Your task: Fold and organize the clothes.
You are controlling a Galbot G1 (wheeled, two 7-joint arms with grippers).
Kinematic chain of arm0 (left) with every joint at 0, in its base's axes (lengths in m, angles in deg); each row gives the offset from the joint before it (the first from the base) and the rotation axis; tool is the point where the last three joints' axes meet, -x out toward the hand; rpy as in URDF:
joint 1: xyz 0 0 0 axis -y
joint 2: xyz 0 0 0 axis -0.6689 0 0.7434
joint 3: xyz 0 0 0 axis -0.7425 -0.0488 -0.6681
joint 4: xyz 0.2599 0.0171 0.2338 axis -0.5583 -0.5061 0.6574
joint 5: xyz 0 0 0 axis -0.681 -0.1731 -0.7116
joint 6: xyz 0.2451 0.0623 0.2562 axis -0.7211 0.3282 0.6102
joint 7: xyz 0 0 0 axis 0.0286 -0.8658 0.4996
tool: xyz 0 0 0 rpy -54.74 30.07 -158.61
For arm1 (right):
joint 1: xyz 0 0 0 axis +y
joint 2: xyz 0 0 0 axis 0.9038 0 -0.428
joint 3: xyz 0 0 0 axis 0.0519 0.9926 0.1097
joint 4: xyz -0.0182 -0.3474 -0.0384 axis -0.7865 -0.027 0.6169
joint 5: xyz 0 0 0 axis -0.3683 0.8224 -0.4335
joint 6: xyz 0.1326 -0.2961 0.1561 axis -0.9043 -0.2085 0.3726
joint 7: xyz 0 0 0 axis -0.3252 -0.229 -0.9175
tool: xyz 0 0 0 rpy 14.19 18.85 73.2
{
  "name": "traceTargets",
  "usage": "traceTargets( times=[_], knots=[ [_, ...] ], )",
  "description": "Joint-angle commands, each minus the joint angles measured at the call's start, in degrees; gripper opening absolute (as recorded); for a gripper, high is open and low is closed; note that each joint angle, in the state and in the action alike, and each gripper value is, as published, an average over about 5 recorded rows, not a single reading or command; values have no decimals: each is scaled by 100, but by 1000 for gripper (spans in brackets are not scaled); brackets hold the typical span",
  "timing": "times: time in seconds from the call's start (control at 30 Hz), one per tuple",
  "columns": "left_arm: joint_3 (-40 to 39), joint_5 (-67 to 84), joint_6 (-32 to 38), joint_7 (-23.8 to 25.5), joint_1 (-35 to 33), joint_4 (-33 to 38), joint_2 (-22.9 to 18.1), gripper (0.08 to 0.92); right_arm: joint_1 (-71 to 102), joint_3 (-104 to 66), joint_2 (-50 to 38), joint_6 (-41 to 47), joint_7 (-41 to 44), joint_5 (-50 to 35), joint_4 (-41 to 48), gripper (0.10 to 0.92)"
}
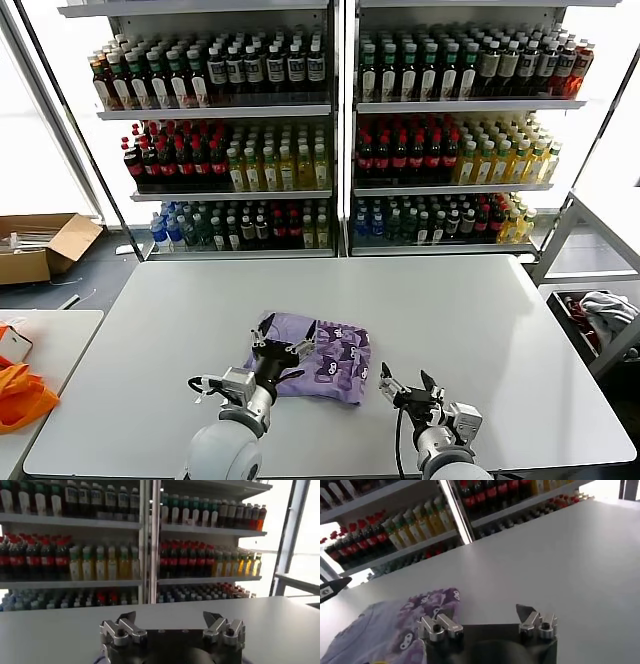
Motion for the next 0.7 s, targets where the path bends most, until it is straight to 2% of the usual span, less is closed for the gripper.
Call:
traceTargets(
  times=[0.03, 0.3, 0.7],
  knots=[
    [1041, -429, 28, -108, -907, 613, 192, 822, -1048, 574, 9, 308, -282, -1697, 473, 797],
    [1286, -457, 31, -147, -1200, 689, 211, 823, -1069, 543, 76, 167, -388, -1692, 810, 738],
    [1279, -477, 44, -163, -1184, 592, 146, 822, -968, 527, 59, 108, -232, -1523, 1092, 404]
  ],
)
